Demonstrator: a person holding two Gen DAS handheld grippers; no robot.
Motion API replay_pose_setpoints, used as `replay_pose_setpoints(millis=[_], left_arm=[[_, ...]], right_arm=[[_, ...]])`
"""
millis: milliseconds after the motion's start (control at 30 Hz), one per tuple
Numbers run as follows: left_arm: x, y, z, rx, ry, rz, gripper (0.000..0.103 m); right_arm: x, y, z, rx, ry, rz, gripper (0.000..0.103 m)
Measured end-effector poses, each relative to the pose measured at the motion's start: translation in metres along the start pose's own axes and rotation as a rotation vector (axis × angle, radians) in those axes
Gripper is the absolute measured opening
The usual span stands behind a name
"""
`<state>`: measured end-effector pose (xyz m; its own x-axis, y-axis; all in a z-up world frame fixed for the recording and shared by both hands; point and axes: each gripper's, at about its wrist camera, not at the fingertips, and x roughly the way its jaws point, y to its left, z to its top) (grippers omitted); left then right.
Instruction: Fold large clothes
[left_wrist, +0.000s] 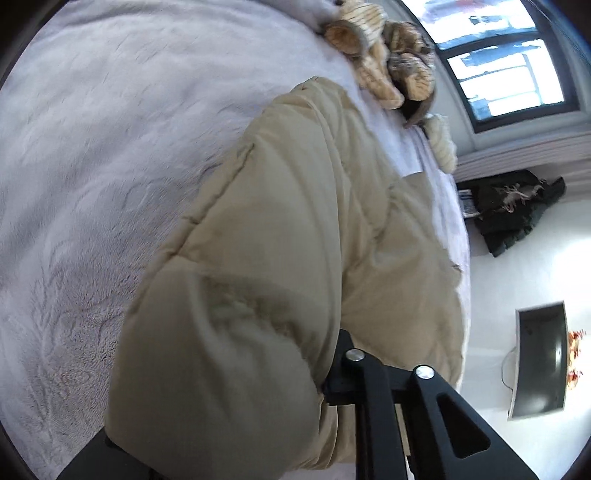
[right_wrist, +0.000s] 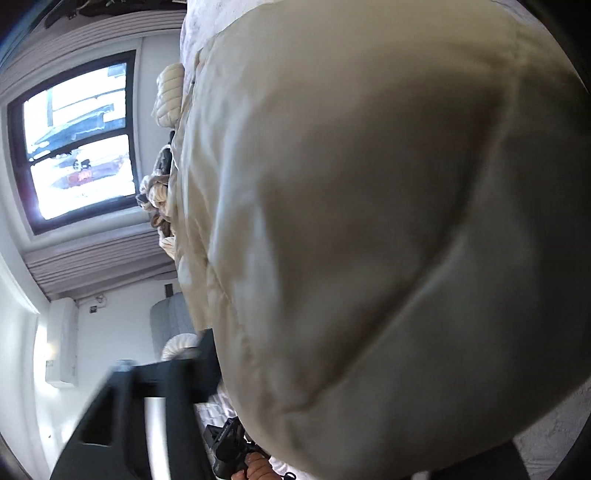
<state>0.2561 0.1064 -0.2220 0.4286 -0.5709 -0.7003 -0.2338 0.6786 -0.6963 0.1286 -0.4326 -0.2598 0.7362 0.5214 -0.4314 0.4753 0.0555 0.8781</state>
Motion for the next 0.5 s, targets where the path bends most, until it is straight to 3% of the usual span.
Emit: replay_pose_setpoints(millis=[67, 167, 500], left_arm=[[-0.011, -0.005, 0.000, 0.017, -0.009, -0.031, 0.016], [-0.031, -0.011, -0.003, 0.044, -0.014, -0.061, 0.016], [-0.099, -0.005, -0.038, 0.084, 0.055, -0.096, 0.016]], right_arm=[[-0.004, 0.005, -0.003, -0.016, 0.000, 0.017, 0.028], [-0.009, 0.013, -0.006, -0.046, 0.010, 0.042, 0.024], [-0.060, 0.020, -0.047, -0.090, 0.071, 0.055, 0.023]])
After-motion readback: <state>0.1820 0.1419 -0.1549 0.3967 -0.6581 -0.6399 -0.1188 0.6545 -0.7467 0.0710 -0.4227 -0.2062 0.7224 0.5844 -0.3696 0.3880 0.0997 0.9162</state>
